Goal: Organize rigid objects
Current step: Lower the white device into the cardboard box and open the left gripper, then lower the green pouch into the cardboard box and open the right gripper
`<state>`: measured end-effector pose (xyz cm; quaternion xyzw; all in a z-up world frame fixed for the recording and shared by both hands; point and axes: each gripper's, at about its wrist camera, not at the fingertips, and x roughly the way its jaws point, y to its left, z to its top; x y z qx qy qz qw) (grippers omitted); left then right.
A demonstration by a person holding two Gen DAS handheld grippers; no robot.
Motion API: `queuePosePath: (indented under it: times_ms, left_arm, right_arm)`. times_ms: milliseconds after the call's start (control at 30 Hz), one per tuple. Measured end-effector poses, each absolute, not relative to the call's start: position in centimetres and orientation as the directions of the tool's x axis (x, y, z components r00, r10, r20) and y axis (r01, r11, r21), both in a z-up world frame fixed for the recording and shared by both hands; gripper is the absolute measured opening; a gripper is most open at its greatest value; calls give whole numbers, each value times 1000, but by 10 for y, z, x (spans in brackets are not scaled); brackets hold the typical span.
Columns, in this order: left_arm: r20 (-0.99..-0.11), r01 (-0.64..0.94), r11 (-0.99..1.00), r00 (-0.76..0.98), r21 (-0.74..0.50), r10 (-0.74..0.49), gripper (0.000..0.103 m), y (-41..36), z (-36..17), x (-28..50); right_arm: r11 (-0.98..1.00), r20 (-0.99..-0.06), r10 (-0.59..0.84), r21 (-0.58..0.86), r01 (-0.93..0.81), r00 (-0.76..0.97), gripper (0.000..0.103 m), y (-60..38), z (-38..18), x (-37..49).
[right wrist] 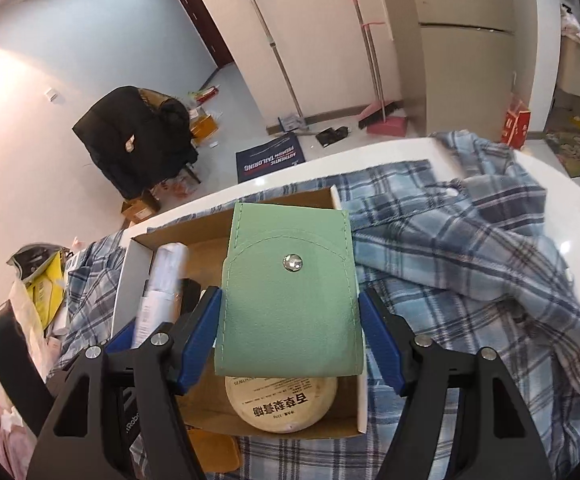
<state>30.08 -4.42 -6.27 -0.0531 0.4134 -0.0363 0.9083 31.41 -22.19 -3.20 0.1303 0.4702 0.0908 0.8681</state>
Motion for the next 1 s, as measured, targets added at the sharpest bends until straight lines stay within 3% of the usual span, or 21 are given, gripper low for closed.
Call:
queuePosePath:
  times_ms: [67, 100, 300, 367, 667, 767, 800, 1000]
  left_arm:
    - [-717, 18, 988, 686, -153, -123, 83, -39, -55, 296]
    - [-698, 8, 987, 706, -161, -120, 86, -36, -51, 293]
    - [-552, -44, 983, 832, -176, -62, 86, -18, -22, 276]
    - [-511, -57, 981, 858, -185, -47, 86, -14, -20, 274]
    - [-517, -53, 995, 856, -89, -1, 86, -21, -24, 276]
    - [-497, -38, 997, 868, -72, -3, 86, -25, -20, 271]
    - [-489, -32, 997, 872, -71, -7, 88, -26, -19, 268]
    - [-416, -31, 997, 909, -69, -1, 103, -25, 2, 253]
  right_arm:
    - [941, -772, 300, 335, -42, 560, 68, -223, -33, 314]
    - [939, -759, 305, 340, -51, 575, 68, -222, -32, 313]
    - [959, -686, 261, 268, -98, 680, 69, -204, -30, 308]
    - [969, -708, 223, 237, -71, 670, 69, -199, -36, 312]
    - [975, -740, 216, 200, -99, 637, 69, -195, -52, 320]
    - [971, -743, 228, 217, -96, 629, 74, -197, -55, 321]
    - [972, -744, 225, 217, -90, 630, 80, -198, -54, 321]
    - [977, -697, 194, 200, -73, 690, 87, -202, -32, 310]
